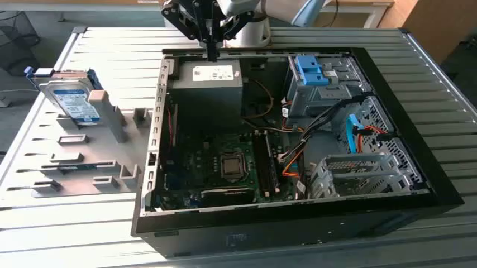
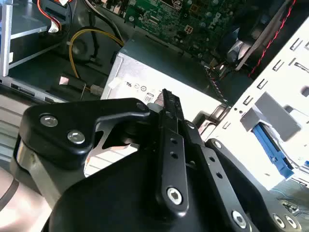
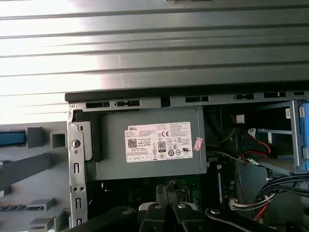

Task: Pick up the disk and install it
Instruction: 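Reach for the disk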

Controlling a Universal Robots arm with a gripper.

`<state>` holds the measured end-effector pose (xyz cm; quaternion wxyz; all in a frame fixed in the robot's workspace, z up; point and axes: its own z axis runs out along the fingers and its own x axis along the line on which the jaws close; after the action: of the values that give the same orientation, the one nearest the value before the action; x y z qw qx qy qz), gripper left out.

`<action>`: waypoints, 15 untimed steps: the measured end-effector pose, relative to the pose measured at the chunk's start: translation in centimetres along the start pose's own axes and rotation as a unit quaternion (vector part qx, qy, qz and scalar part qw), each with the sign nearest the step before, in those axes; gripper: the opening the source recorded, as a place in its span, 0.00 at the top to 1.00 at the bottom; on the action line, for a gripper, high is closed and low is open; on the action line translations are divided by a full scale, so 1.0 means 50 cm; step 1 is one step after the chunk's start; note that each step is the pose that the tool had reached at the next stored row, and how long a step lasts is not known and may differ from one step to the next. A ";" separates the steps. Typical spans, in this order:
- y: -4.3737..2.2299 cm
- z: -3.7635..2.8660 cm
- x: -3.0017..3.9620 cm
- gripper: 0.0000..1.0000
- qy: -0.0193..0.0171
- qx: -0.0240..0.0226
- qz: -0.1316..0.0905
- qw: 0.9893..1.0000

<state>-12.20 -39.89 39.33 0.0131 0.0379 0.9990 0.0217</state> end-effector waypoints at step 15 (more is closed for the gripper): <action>-0.001 0.000 0.014 0.89 0.000 0.000 0.000 1.000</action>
<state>-12.89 -39.90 39.33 0.0131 0.0378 0.9990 0.0217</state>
